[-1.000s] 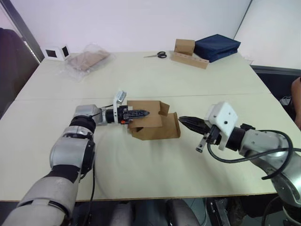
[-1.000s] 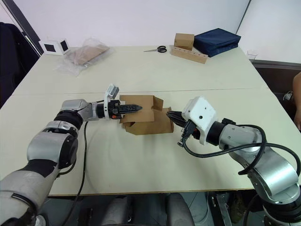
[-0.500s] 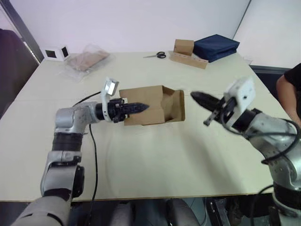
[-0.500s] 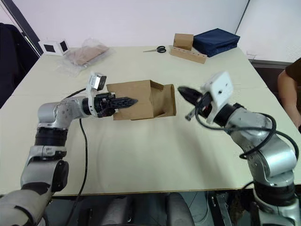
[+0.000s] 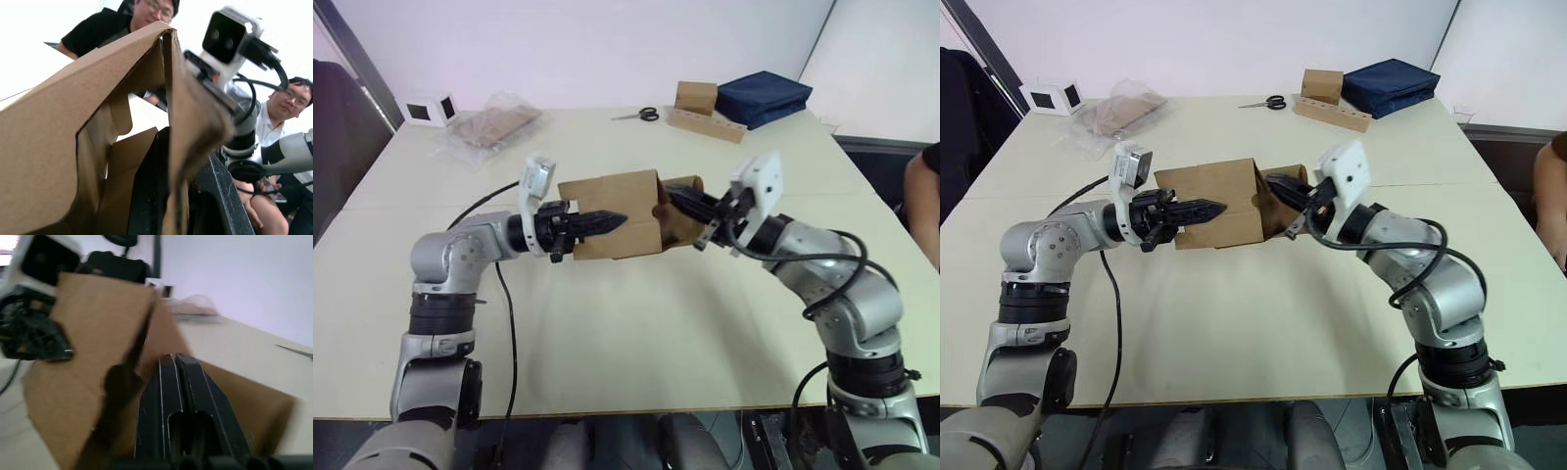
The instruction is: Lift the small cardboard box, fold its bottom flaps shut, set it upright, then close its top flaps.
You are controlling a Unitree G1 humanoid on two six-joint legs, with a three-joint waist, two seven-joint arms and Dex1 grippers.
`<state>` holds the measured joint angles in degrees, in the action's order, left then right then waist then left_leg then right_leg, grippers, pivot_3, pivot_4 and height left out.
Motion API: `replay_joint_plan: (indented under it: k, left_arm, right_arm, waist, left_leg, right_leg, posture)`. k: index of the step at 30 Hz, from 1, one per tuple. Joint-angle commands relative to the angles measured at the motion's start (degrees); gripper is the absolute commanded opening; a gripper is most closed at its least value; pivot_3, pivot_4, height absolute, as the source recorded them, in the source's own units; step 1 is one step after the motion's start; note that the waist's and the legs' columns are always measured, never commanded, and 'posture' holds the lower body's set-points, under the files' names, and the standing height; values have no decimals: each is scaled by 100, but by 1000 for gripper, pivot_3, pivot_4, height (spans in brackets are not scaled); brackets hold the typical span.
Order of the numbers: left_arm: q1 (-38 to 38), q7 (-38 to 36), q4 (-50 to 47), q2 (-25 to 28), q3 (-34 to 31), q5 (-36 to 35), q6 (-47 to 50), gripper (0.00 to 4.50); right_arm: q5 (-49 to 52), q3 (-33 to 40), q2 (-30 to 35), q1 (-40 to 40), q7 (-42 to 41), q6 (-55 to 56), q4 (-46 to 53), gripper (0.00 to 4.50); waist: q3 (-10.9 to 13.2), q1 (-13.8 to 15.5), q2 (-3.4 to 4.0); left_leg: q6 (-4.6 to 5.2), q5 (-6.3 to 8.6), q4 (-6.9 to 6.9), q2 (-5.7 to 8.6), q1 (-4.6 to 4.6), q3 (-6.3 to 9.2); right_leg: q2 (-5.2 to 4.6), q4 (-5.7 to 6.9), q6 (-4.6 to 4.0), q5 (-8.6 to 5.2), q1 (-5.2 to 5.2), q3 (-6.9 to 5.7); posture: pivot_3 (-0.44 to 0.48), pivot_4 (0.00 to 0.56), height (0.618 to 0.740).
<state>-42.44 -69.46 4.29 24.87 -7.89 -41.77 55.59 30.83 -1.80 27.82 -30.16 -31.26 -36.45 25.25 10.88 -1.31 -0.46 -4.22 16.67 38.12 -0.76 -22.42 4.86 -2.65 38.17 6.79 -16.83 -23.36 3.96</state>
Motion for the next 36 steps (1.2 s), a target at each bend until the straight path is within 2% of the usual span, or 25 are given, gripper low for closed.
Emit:
replay_joint_plan:
  k: [1, 12, 26, 29, 36]
  left_arm:
    - [57, 34, -262, 72, -34, -231, -71, 89]
    - [107, 47, -175, 184, 75, -256, -232, 89]
    - [44, 311, -221, 289, -122, -541, -202, 89]
    - [-9, 402, -211, 273, -197, -645, -193, 89]
    - [-63, 528, -251, 263, -207, -818, -142, 89]
  right_arm:
    - [-92, -102, -126, -221, -79, 212, 56, 0]
    - [-272, -146, -48, -258, -209, 267, 190, 0]
    - [246, 814, 1007, 283, -564, -200, 776, 0]
    - [391, 1218, 1177, 813, -516, -351, 950, 0]
    - [385, 1391, 1043, 1689, -241, -303, 1133, 0]
  waist:
    - [0, 4, 0]
    - [0, 7, 0]
    - [0, 10, 0]
    - [0, 26, 0]
    - [0, 8, -2]
  left_leg:
    - [0, 0, 0, 0, 0, 0]
    - [0, 0, 0, 0, 0, 0]
    - [1, 1, -1, 0, 0, 0]
    - [1, 1, -2, 0, 0, 0]
    - [1, 1, 0, 1, 2, -1]
  right_leg:
    - [0, 0, 0, 0, 0, 0]
    - [0, -1, 0, 0, 0, 0]
    - [0, -4, 0, 0, 1, 0]
    - [0, -5, 0, 0, 1, 0]
    - [0, -6, 0, 0, 5, -1]
  posture:
    - [0, 150, 740]
    - [0, 150, 740]
    - [0, 150, 740]
    - [0, 150, 740]
    - [0, 150, 740]
